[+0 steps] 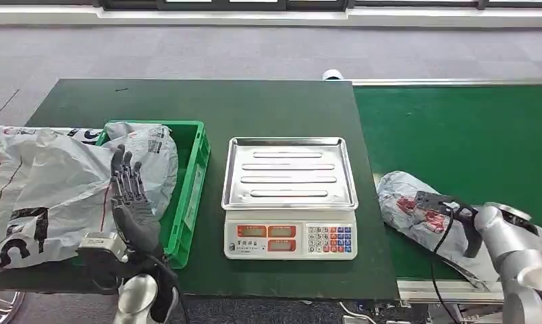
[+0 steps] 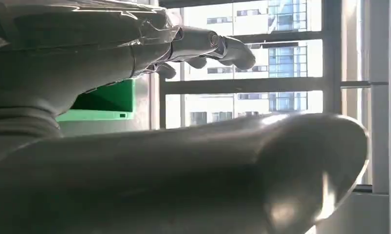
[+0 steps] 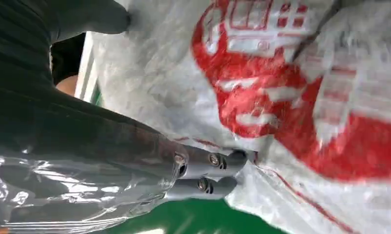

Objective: Moved the parcel from conveyor to table for the left to box.

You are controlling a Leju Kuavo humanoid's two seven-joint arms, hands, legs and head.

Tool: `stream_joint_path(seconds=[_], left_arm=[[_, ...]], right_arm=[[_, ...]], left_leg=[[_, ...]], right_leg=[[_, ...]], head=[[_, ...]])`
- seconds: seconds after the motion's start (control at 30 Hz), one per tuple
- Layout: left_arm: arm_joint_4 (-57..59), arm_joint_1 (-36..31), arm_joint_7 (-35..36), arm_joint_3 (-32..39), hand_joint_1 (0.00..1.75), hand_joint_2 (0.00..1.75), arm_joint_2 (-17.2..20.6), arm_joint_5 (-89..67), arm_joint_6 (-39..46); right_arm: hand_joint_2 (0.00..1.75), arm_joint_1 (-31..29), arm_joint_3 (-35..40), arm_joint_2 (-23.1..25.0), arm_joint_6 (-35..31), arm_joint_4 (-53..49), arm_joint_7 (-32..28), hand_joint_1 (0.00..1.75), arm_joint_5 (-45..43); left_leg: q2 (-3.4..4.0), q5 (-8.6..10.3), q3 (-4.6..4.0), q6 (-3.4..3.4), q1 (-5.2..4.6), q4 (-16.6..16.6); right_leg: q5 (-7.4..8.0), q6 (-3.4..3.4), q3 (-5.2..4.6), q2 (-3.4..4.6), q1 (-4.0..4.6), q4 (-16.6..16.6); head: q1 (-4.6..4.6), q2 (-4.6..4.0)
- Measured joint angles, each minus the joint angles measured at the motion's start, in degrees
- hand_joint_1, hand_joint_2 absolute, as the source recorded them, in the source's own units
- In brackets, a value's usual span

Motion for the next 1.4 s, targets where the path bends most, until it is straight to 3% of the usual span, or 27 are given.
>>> stream_joint_path(seconds=[0.03, 0.1, 0.4, 0.8, 0.83, 0.9, 0.97, 1.17, 1.27, 1.4], left_arm=[[0.31, -0.34, 0.02, -0.02, 0.00, 0.00, -0.02, 0.15, -0.02], [1.03, -0.82, 0.00, -0.07, 0.00, 0.00, -0.07, 0.66, -0.04], [3.82, -2.36, -0.42, -0.24, 0.00, 0.00, -0.13, 1.29, -0.85], [8.22, -5.89, 0.02, -1.05, 0.00, 0.00, -0.52, 2.67, -1.84], [8.19, -5.71, 0.07, -1.05, 0.00, 0.00, -0.55, 2.67, -1.31], [7.12, -4.46, 0.11, -1.05, 0.00, 0.00, -0.52, 2.67, -0.22], [5.99, -3.24, 0.11, -1.05, 0.00, 0.00, -0.33, 2.58, -0.02], [4.61, -0.80, -0.26, -1.03, 0.00, 0.00, -0.07, 2.25, -0.13], [4.15, -0.23, -0.28, -1.03, 0.00, 0.00, 0.02, 2.12, -0.18], [2.80, 0.97, -0.24, -1.03, 0.00, 0.00, 0.13, 1.77, -0.17]], right_arm=[[1.75, 0.87, -0.02, 0.04, -0.55, 0.00, -0.50, 0.00, -0.28], [1.75, 2.81, -0.13, 0.42, -2.17, 0.00, -1.09, 1.75, -0.77], [1.75, 7.00, -1.20, 2.49, -4.52, -0.02, -2.34, 1.75, -0.04], [1.75, 8.53, 0.13, 4.57, -6.25, -0.07, -2.86, 1.75, 4.09], [1.75, 8.33, 0.48, 4.96, -9.17, -0.18, -2.25, 1.75, 4.61], [1.75, 6.76, 1.36, 6.43, -16.64, -0.31, 0.36, 1.75, 5.88], [1.75, 5.35, 1.86, 7.54, -19.55, -0.66, 1.69, 1.75, 6.32], [1.75, -3.29, 1.92, 8.09, -31.96, -2.80, -1.81, 1.75, 3.19], [1.75, -6.06, 1.92, 8.11, -34.39, -4.00, -2.36, 1.75, 2.07], [1.75, -6.86, 1.90, 8.48, -45.75, -8.93, -4.02, 1.75, -1.71]], left_leg=[[-0.01, -0.01, 0.00, 0.00, 0.01, 0.00], [0.01, -0.03, 0.01, -0.01, 0.03, 0.00], [0.10, -0.31, 0.82, 0.01, 0.24, 0.01], [-0.03, -0.95, 2.34, 0.10, 0.90, 0.00], [-0.02, -1.03, 1.88, 0.12, 0.93, -0.02], [0.16, -1.21, 2.05, 0.07, 0.87, -0.02], [0.36, -1.21, 1.88, 0.10, 0.75, -0.02], [0.29, -0.62, 1.19, 0.17, 0.44, 0.03], [0.07, -0.62, 1.07, 0.16, 0.45, 0.03], [0.08, -0.62, 0.89, 0.16, 0.45, 0.02]], right_leg=[[0.00, 0.00, 0.01, -0.01, 0.00, 0.00], [-0.03, 0.02, 0.02, 0.01, 0.02, 0.00], [-0.26, -0.02, 0.83, 0.07, 0.25, -0.19], [-0.70, -0.01, 2.87, -0.05, 0.91, -0.86], [-0.73, -0.01, 3.15, -0.05, 0.91, -0.87], [-0.82, -0.03, 3.12, 0.15, 0.83, -0.85], [-0.79, 0.00, 2.84, 0.31, 0.71, -0.80], [-0.32, 0.17, 1.51, 0.32, 0.40, -0.58], [-0.34, 0.16, 1.47, 0.12, 0.41, -0.58], [-0.34, 0.15, 1.28, 0.12, 0.41, -0.55]], head=[[0.00, 0.00], [-0.02, 0.02], [-0.02, 0.02], [0.00, 0.00], [0.00, 0.00], [0.02, 0.00], [0.02, 0.02], [0.00, 0.00], [0.00, 0.02], [0.02, 0.00]])
